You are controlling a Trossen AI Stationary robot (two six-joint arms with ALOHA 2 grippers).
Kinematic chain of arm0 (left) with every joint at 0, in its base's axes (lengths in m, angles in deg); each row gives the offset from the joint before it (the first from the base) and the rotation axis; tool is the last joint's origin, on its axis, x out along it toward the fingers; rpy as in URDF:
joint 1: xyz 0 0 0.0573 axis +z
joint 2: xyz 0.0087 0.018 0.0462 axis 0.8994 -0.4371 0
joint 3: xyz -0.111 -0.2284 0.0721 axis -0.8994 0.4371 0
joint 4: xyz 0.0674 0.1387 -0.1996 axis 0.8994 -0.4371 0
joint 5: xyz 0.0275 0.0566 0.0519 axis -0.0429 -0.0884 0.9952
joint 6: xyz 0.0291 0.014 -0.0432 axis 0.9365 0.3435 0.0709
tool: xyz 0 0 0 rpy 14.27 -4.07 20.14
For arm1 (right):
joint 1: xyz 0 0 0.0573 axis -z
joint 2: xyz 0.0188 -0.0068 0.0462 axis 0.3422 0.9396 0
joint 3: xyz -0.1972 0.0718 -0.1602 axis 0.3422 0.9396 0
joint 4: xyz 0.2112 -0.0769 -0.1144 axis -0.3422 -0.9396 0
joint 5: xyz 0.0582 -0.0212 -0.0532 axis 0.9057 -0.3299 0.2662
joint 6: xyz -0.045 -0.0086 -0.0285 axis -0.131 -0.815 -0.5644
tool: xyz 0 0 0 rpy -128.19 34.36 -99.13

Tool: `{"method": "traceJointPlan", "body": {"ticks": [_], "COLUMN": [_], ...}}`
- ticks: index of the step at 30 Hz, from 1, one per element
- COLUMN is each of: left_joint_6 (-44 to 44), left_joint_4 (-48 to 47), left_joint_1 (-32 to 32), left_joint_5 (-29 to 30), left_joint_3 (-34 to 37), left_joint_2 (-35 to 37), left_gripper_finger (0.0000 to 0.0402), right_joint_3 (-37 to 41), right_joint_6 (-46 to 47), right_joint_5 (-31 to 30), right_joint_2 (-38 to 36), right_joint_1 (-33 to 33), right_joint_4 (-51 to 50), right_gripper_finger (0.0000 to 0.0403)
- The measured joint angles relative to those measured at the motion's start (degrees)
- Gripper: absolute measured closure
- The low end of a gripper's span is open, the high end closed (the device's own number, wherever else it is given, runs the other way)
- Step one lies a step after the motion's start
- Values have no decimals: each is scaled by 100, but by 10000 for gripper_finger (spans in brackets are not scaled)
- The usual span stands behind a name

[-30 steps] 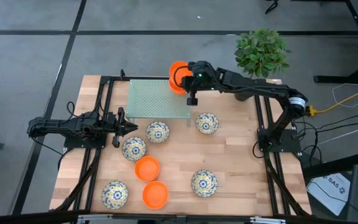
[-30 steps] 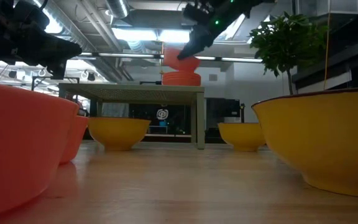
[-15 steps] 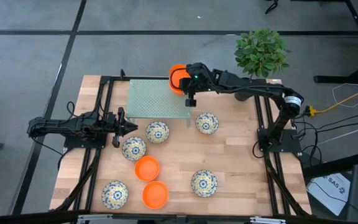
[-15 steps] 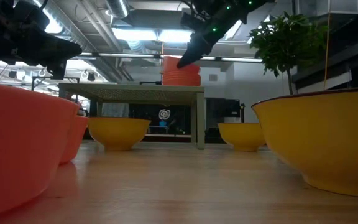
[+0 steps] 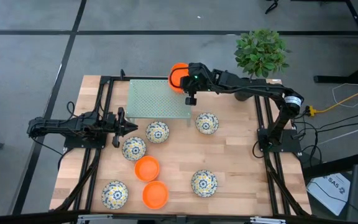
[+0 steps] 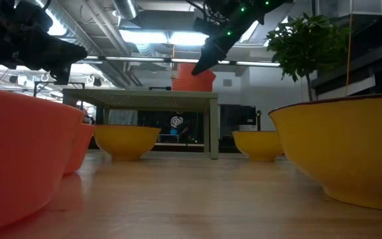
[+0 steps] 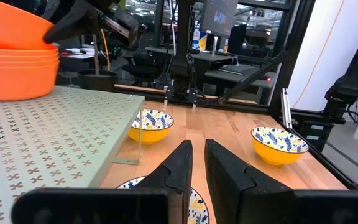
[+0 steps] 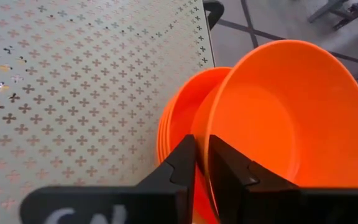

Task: Pick & Place Mini bowls
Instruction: Stack the orange bowl on top of the other orange bowls on the shelf

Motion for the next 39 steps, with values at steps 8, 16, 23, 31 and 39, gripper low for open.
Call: {"method": "traceJointPlan", "body": {"ticks": [8,16,23,31,39], "left_joint_6": [0,0,0,0,0], "left_joint_4": [0,0,0,0,0], "left_joint_1": [0,1,0,2,0], "left_joint_5": [-2,-1,-2,-2,-2], "left_joint_3": [2,2,2,2,0], "left_joint_2": [0,-1,-2,-1,-2], "left_gripper_finger": [363,363,363,363,363], "right_joint_3": [0,0,0,0,0], "right_joint_6": [26,26,26,48,26], "right_joint_5": [0,2,455,830,1274], "right_joint_2": [0,0,-24,-200,-254], "right_joint_1": [-4,-9,-13,-70,-529], "right_joint_4": [2,2,5,219,299], "right_gripper_finger": [357,299,244,219,218]}}
